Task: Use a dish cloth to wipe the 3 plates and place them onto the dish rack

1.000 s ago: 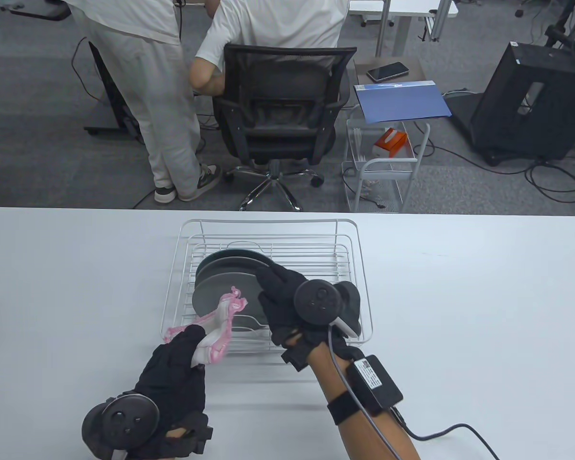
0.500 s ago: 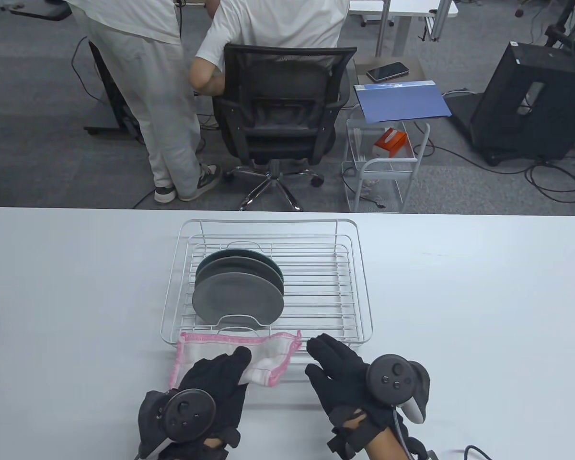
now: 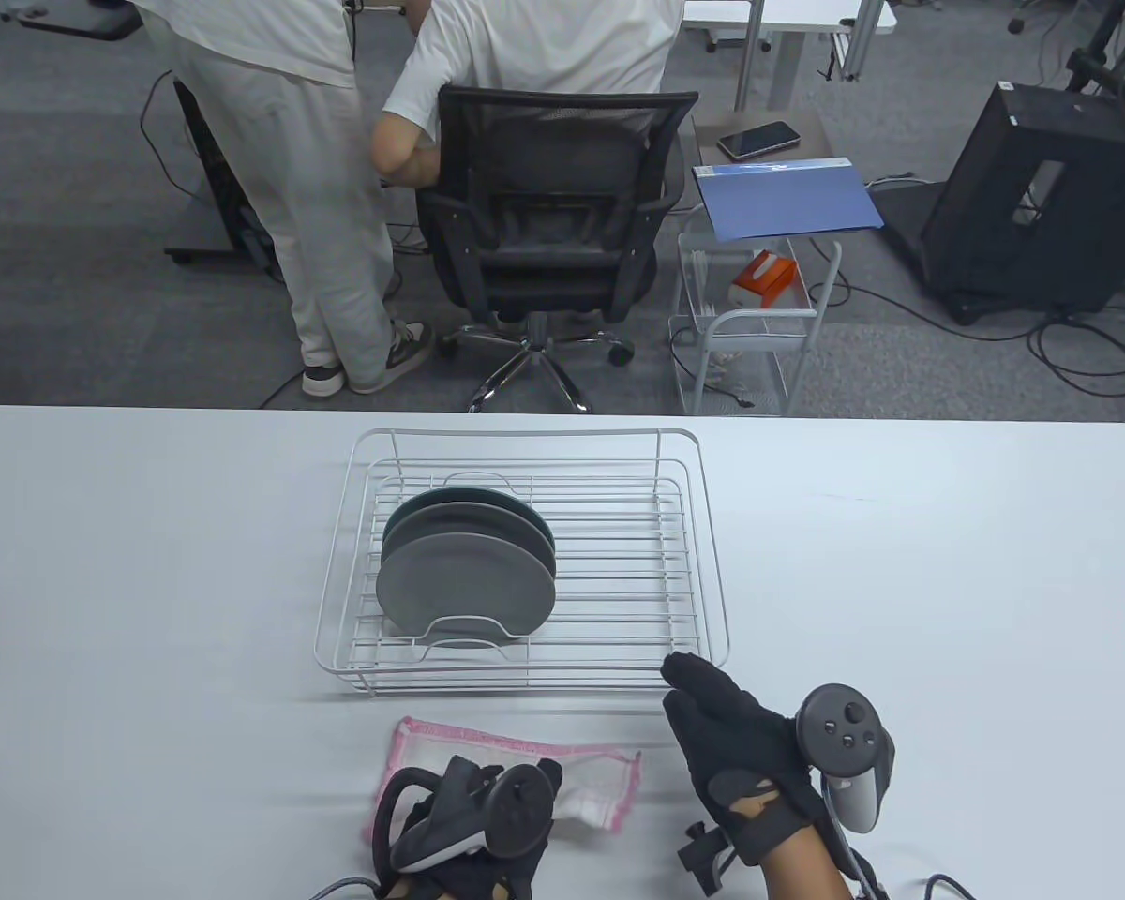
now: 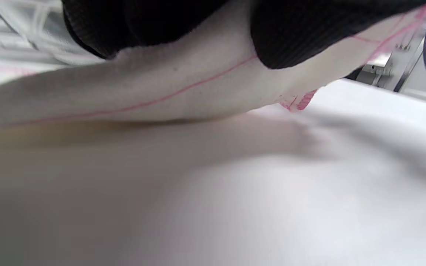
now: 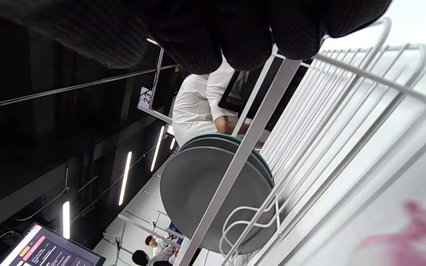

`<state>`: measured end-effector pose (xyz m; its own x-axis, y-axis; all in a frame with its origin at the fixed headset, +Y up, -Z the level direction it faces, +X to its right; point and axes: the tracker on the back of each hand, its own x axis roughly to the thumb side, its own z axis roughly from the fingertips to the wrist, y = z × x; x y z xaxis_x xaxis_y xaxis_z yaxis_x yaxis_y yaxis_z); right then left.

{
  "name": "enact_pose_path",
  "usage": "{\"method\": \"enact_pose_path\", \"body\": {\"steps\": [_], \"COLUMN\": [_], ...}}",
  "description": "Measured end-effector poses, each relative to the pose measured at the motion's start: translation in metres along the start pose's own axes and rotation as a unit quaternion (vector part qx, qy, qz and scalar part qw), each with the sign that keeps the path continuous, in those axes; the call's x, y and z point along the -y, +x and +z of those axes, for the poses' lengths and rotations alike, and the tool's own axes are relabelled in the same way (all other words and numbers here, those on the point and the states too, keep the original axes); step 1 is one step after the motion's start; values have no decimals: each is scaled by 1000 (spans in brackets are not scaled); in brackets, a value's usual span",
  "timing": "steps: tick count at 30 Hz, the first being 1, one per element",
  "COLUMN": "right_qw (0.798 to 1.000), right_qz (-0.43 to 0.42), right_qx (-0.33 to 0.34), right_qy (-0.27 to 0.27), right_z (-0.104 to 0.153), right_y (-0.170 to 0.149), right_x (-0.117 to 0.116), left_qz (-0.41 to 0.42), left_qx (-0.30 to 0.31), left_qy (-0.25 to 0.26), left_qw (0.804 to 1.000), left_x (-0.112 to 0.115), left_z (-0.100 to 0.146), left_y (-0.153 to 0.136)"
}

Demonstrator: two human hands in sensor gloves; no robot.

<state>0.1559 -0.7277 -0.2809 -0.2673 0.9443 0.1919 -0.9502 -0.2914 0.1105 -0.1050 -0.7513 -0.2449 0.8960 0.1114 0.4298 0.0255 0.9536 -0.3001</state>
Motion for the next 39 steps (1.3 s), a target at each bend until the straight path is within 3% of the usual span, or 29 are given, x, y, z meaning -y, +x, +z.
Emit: {"method": "enact_pose_path", "body": {"steps": [3,9,13,20,25,30,34,37,39], "right_qw": [1000,999,998,995,993,991,989,988,987], "right_qz": [6,22,43,79,92,102,111,120,125], "right_qx": [4,9,18,43,62,74,79,83,84], "right_qy": [7,32,40,47,45,46,52,50,50], "right_z": [0,-2,-2,-1,0,1,0,0,0], "right_y": [1,3,5,12,16,19,20,21,21], "right_x": [-4,-16,-21,-28,-30,-32,-33,-33,-32], "left_qz": [-21,-16,50,112,123,124,116,112,106], "left_qx": [1,23,35,45,47,18,-31,-69,-76], "left_qy": [-8,-77,-94,-72,-7,140,263,315,305], "left_qw": [1000,997,994,990,991,982,957,940,944], "left_x": [3,11,11,6,-10,-41,-62,-70,-71], "left_z": [-2,-1,-1,-1,6,27,48,59,60], "left_y": [8,21,13,1,-9,-31,-56,-76,-89]}}
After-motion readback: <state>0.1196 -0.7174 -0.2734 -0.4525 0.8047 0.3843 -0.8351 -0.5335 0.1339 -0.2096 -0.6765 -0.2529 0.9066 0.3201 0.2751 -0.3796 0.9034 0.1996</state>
